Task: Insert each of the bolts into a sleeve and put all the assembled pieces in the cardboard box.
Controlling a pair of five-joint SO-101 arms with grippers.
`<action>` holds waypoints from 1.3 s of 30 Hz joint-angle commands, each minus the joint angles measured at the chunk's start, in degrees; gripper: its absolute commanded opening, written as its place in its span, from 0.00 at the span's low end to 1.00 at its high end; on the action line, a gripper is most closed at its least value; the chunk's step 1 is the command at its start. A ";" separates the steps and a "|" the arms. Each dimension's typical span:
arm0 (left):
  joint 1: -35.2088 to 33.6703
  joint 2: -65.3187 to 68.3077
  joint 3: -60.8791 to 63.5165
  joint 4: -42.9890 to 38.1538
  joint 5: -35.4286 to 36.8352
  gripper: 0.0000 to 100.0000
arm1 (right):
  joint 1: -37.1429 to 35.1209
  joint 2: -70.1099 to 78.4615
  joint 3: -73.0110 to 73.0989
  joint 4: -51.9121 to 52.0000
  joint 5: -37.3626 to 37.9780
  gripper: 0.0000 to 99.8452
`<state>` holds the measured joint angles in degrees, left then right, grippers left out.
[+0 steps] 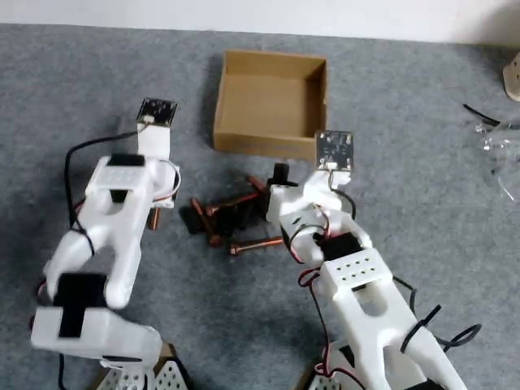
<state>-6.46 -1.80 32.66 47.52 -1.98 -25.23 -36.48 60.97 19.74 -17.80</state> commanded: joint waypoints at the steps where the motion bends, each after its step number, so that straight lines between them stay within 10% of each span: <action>1: 0.84 -8.66 3.91 -4.66 0.35 0.01 | -0.66 -1.63 -0.40 -2.24 3.34 0.00; 21: 0.84 -43.65 32.31 -20.75 2.81 0.01 | -1.54 -6.81 0.22 -2.07 4.04 0.00; 39: 0.40 -45.05 25.36 -21.19 2.73 0.01 | -1.54 -47.34 18.07 -2.07 12.48 0.00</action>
<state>-6.46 -44.44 65.19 27.38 0.40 -26.29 -77.36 78.02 19.21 -7.69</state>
